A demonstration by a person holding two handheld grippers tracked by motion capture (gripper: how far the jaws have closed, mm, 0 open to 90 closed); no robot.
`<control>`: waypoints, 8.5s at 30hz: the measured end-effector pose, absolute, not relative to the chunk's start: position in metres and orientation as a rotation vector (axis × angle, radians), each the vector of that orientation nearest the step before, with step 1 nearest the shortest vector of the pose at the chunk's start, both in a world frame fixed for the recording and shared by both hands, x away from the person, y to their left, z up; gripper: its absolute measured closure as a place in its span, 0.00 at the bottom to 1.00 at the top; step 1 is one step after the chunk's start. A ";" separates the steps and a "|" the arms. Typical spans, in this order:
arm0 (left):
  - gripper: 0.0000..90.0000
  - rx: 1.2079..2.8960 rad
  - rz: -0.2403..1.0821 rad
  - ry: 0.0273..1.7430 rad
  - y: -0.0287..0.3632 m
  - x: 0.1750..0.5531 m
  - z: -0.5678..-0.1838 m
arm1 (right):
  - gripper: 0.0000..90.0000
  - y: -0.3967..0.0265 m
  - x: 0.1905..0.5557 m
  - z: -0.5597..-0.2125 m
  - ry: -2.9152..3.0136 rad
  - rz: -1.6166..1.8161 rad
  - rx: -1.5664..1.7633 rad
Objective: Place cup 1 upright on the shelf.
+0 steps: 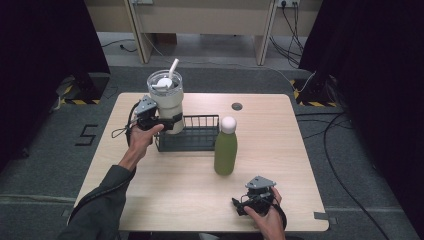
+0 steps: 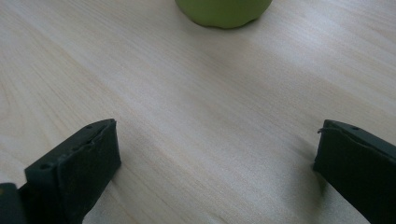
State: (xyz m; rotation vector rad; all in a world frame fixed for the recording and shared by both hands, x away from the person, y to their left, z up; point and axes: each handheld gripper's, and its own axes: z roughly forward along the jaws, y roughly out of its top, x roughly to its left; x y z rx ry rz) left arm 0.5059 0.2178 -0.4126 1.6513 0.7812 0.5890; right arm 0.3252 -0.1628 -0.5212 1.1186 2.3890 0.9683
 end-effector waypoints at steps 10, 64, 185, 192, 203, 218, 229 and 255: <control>0.12 1.636 0.583 0.800 0.216 0.507 -0.421 | 0.00 -0.163 0.325 -0.521 2.389 0.969 1.119; 0.11 1.623 0.608 0.852 0.222 0.503 -0.460 | 0.01 -0.163 0.325 -0.521 2.387 0.969 1.118; 0.16 1.674 0.480 0.840 0.256 0.408 -0.469 | 0.00 -0.162 0.325 -0.522 2.387 0.970 1.117; 0.16 1.689 0.465 0.836 0.256 0.401 -0.474 | 0.00 -0.162 0.325 -0.522 2.387 0.970 1.117; 0.16 1.709 0.451 0.841 0.260 0.394 -0.478 | 0.00 -0.162 0.325 -0.522 2.387 0.970 1.117; 0.16 1.743 0.439 0.855 0.265 0.381 -0.489 | 0.00 -0.162 0.325 -0.522 2.387 0.970 1.117; 0.16 1.762 0.431 0.870 0.268 0.372 -0.497 | 0.00 -0.162 0.325 -0.522 2.387 0.970 1.117; 0.16 1.874 0.403 0.891 0.268 0.352 -0.511 | 0.01 -0.162 0.325 -0.521 2.388 0.969 1.116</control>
